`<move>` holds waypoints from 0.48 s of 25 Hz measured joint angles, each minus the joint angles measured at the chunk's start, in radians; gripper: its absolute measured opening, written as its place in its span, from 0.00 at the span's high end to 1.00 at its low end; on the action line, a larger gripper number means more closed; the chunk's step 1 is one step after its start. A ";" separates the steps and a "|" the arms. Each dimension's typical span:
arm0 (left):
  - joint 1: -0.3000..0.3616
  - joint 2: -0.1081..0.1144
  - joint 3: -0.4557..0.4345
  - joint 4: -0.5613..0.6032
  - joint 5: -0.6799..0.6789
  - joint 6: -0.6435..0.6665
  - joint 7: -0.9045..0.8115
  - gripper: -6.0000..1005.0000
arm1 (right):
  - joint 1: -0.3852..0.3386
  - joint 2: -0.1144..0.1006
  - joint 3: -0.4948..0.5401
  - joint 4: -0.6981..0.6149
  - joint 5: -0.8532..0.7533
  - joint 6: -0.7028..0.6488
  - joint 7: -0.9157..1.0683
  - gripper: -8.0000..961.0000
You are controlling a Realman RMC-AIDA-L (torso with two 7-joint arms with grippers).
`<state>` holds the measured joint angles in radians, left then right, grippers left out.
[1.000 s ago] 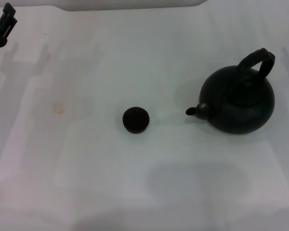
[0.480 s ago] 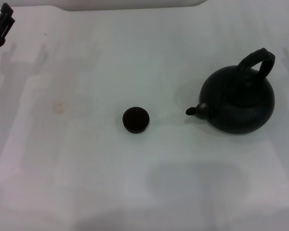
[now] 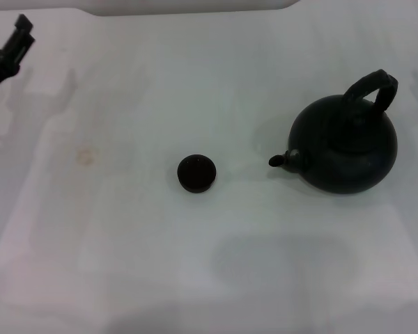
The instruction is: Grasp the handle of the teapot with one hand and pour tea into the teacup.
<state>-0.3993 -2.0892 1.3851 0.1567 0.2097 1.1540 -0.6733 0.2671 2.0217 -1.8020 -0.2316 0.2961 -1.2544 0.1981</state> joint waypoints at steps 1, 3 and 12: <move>0.000 0.000 0.007 -0.001 -0.001 0.000 0.000 0.13 | 0.000 0.000 0.000 0.000 0.000 0.000 0.000 0.09; -0.004 0.000 0.016 -0.004 -0.001 -0.003 0.003 0.13 | 0.002 0.000 0.001 0.000 0.000 0.003 0.000 0.09; -0.017 0.001 0.027 -0.005 -0.003 -0.003 0.003 0.13 | -0.001 0.001 0.001 -0.016 0.020 0.005 0.005 0.09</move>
<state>-0.4162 -2.0884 1.4116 0.1517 0.2063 1.1512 -0.6707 0.2665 2.0226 -1.8007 -0.2473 0.3157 -1.2495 0.2035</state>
